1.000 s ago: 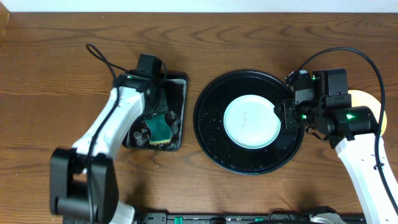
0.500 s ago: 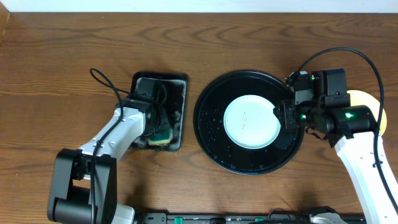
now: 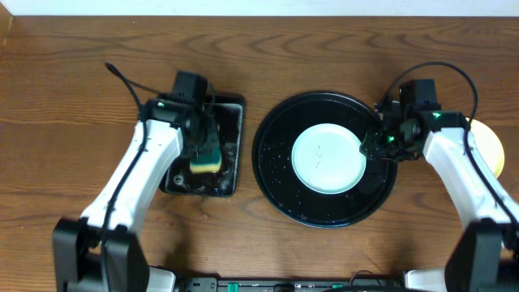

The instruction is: Clean dirty plates on tray and stack at the side

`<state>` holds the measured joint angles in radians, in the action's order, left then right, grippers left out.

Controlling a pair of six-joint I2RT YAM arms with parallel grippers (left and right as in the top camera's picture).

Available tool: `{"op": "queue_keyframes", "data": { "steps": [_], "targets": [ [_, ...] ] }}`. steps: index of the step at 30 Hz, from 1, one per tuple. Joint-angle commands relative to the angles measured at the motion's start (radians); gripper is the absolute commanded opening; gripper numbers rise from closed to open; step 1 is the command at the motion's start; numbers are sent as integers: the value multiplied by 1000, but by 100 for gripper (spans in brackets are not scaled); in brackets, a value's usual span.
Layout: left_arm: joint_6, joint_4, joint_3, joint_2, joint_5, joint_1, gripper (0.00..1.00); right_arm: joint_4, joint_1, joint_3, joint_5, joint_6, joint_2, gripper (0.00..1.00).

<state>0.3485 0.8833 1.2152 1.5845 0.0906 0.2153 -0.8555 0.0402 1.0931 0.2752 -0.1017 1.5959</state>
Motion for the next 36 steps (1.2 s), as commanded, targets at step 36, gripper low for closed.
{"op": "queue_keyframes", "data": {
  "steps": [36],
  "targets": [
    [-113,-167,22,146,47,423,42,-13,-21,-24,-13,50,92,41]
  ]
}}
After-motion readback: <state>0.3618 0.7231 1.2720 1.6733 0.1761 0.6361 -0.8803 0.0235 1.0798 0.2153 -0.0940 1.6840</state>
